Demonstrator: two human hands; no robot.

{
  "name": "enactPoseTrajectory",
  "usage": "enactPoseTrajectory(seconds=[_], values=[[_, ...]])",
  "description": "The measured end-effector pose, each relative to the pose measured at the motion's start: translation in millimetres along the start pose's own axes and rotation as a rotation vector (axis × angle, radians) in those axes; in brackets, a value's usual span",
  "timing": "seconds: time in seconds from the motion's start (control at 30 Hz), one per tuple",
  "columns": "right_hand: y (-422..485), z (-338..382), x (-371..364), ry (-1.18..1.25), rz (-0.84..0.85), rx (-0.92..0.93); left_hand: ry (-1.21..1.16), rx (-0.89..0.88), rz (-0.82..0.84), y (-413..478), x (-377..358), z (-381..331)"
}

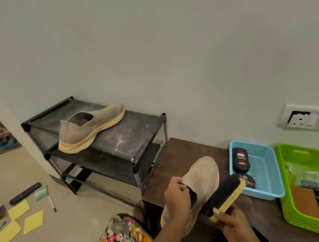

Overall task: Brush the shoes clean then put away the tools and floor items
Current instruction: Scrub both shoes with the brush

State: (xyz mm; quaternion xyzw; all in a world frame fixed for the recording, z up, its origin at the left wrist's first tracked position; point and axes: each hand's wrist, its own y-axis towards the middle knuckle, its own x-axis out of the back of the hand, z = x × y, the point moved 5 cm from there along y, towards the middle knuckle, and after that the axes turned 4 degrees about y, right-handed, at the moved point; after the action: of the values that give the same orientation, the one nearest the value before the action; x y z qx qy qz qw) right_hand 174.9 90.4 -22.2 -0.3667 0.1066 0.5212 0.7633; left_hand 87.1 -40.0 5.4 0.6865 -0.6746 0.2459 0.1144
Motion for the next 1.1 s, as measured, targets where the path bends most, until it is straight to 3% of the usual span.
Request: enactPoseTrajectory(seconds=[0.1,0.17,0.23,0.4,0.5,0.6,0.67,0.8,0.83,0.9,0.97,1.1], values=[[8,0,4,-0.031,-0.033,0.028,0.417,-0.448,-0.111,11,1,-19],[15,5,7,-0.098,-0.061,0.109,0.641,-0.644,-0.041,22,-14,-21],[19,15,10,-0.294,-0.076,0.196,0.755,-0.648,0.088,33,-25,-12],[42,42,7,-0.942,-0.077,0.371,0.552,-0.717,0.027,40,-18,6],[53,34,-17,-1.2,0.047,0.484,0.451,-0.726,0.04,36,-10,20],[66,4,-31,-1.544,0.267,0.472,0.362,-0.682,-0.012,38,-4,34],[90,8,-27,-1.671,0.25,0.548,0.366,-0.688,-0.063,42,-4,40],[135,46,-7,-1.687,-0.033,0.632,0.378,-0.794,-0.125,46,-10,38],[133,43,-10,-1.666,-0.018,0.606,0.379,-0.807,-0.117,49,-12,37],[116,17,-18,-1.584,0.167,0.523,0.394,-0.82,-0.117,57,-11,34],[90,-1,-28,-1.388,0.283,0.504,0.406,-0.831,-0.122,63,-3,28],[96,8,-18,-1.318,0.26,0.605,0.451,-0.956,-0.115,77,7,19]])
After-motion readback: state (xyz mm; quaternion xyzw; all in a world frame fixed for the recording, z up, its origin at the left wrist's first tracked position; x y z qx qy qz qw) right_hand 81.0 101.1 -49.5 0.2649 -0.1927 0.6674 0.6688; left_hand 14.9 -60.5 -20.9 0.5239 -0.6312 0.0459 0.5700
